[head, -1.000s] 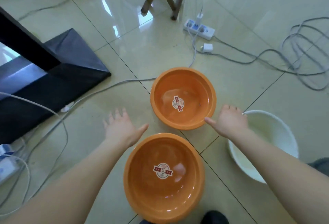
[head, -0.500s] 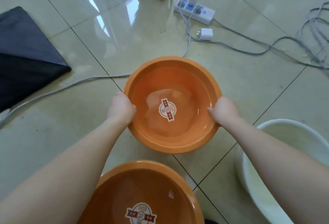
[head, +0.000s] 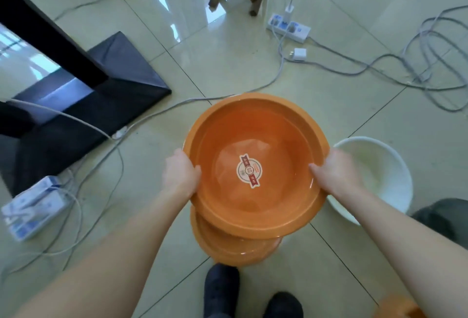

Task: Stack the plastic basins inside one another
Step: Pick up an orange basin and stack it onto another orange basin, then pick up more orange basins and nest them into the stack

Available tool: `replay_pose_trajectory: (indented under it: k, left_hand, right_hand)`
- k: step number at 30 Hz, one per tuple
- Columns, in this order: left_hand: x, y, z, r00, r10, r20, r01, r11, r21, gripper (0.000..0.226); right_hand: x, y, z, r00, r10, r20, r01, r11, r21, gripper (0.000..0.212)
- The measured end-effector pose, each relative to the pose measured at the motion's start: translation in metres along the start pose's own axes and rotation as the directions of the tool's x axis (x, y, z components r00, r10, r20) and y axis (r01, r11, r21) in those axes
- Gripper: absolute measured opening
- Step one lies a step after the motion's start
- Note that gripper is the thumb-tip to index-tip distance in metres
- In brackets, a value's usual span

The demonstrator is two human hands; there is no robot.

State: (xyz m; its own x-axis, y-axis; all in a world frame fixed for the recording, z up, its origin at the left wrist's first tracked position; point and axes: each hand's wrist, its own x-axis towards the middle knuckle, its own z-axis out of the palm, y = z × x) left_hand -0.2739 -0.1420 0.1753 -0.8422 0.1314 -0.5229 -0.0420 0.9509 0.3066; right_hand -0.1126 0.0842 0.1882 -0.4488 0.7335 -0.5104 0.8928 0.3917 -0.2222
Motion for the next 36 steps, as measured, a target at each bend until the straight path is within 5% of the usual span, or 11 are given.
replay_pose_trajectory:
  k: [12,20,27,36]
  left_hand:
    - [-0.032,-0.134,0.105,0.996,-0.078,0.034,0.073,0.989,0.131,0.027]
    - [0.016,-0.174,0.205,0.993,-0.115,0.040,0.113,0.993,0.038,0.028]
    - [-0.005,-0.156,0.212,0.999,-0.016,0.032,0.014,0.999,0.053,0.034]
    - [-0.091,-0.065,0.281,0.944,0.249,0.217,-0.276,0.955,0.105,0.021]
  right_hand:
    - [-0.046,0.050,0.171,0.993,0.043,0.106,-0.015,0.968,-0.251,0.027]
    - [-0.005,0.083,0.278,0.996,0.081,-0.025,-0.083,0.994,-0.072,0.028]
    - [-0.014,0.115,0.275,0.993,0.096,-0.072,-0.091,0.993,0.082,0.029]
    - [-0.088,0.264,0.220,0.900,0.428,-0.080,-0.407,0.893,0.191,0.023]
